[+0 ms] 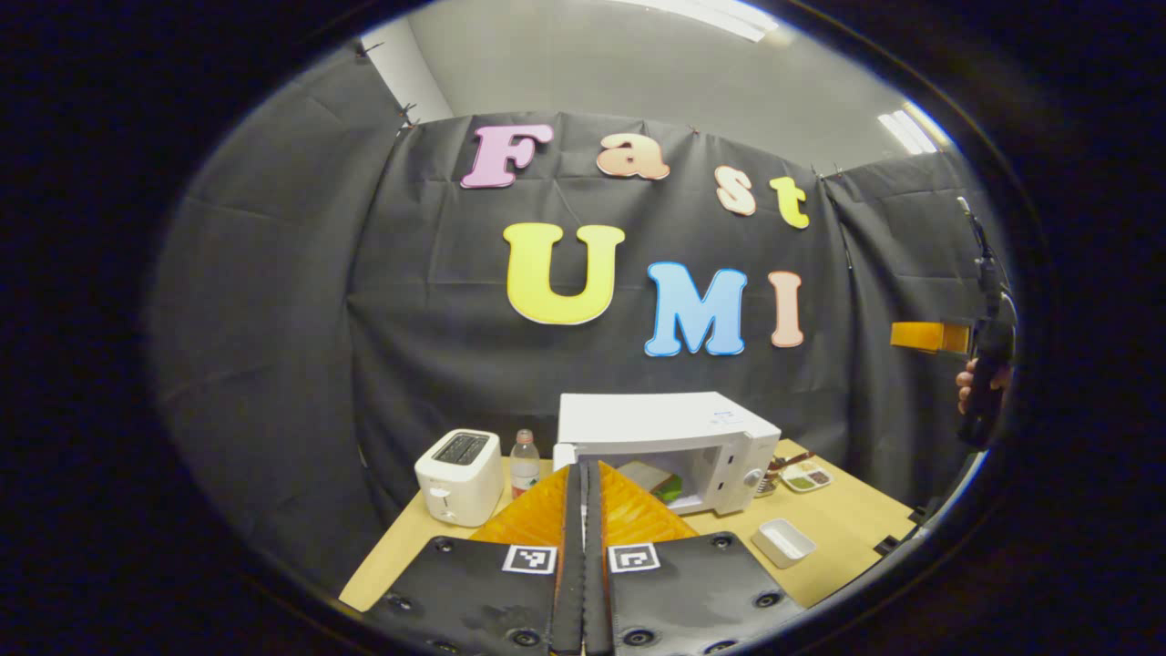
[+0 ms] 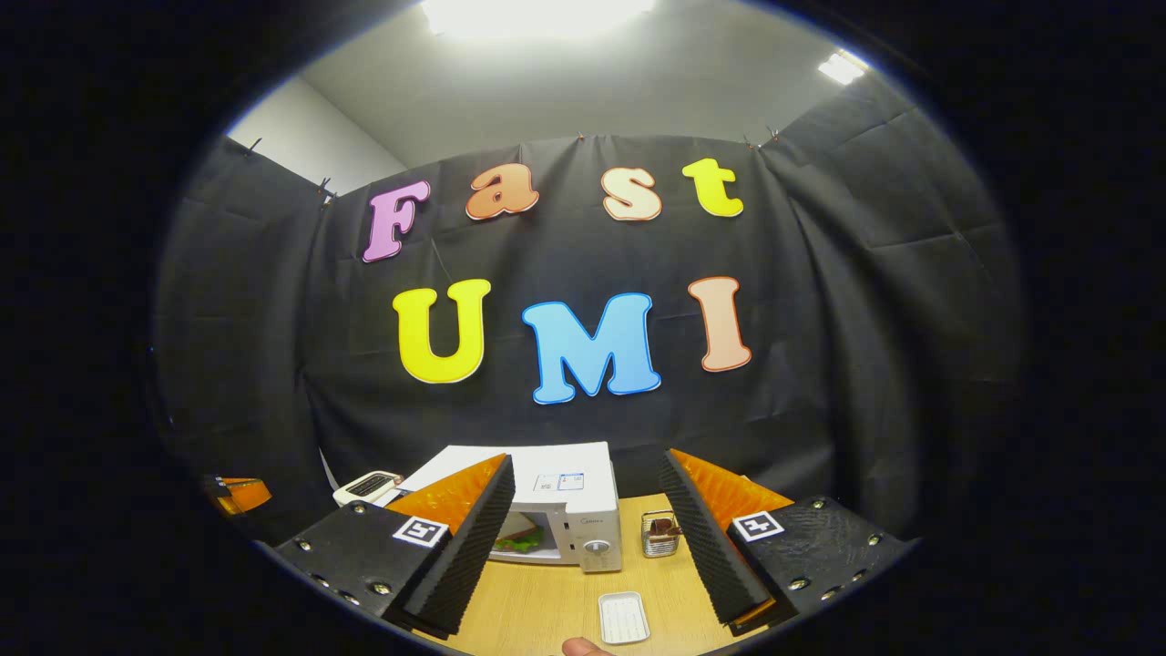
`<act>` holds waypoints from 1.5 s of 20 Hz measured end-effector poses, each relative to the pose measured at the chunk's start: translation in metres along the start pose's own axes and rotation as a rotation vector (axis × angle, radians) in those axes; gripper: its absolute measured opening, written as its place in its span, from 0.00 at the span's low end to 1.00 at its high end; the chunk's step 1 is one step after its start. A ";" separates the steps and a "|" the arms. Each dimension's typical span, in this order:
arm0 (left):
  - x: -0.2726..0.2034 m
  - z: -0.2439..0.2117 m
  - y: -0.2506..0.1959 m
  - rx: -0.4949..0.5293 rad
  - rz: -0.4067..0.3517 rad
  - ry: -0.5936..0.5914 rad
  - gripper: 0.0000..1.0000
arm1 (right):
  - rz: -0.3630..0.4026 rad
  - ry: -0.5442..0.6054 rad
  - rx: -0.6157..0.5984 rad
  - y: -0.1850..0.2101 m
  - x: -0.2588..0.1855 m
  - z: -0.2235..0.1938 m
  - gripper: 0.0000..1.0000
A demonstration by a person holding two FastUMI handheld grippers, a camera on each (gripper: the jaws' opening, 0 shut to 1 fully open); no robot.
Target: Open the microwave oven with the left hand, put the food in, and close the microwave oven.
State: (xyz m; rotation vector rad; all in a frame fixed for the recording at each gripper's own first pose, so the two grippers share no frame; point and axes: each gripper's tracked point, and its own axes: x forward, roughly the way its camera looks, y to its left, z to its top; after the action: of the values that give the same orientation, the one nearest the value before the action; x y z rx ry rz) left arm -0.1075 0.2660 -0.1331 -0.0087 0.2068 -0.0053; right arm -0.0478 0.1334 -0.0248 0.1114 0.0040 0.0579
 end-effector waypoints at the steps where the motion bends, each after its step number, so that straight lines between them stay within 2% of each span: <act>1: -0.004 -0.012 0.008 0.007 0.005 0.022 0.06 | -0.002 -0.003 -0.002 -0.001 0.000 0.001 0.98; 5: -0.023 -0.067 0.034 0.048 0.030 0.132 0.07 | 0.002 -0.007 0.001 -0.002 0.001 0.005 0.98; 7: -0.031 -0.091 0.038 0.031 0.033 0.179 0.07 | 0.009 -0.005 -0.002 -0.002 0.002 0.004 0.98; 12: -0.033 -0.140 0.024 0.005 0.008 0.264 0.07 | 0.034 -0.024 -0.016 0.002 -0.001 0.010 0.98; 13: -0.032 -0.145 0.020 0.001 -0.002 0.275 0.07 | 0.039 -0.020 -0.022 0.002 0.000 0.009 0.93; 14: -0.032 -0.149 0.014 -0.007 -0.013 0.283 0.07 | 0.043 -0.017 -0.027 0.002 0.000 0.008 0.98; 15: -0.032 -0.148 0.014 -0.002 -0.004 0.282 0.07 | 0.041 -0.013 -0.030 0.000 0.000 0.008 0.98; 20: -0.028 -0.151 -0.014 -0.034 -0.051 0.287 0.07 | 0.016 -0.014 -0.024 -0.014 -0.001 0.009 0.98; 30: 0.001 -0.149 -0.113 -0.030 -0.243 0.295 0.07 | -0.017 -0.008 -0.014 -0.039 0.001 0.008 0.98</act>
State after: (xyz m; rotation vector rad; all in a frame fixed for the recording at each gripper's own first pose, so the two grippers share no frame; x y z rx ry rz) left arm -0.1376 0.1519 -0.2782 -0.0627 0.5002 -0.2467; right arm -0.0440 0.0940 -0.0212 0.0977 -0.0037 0.0405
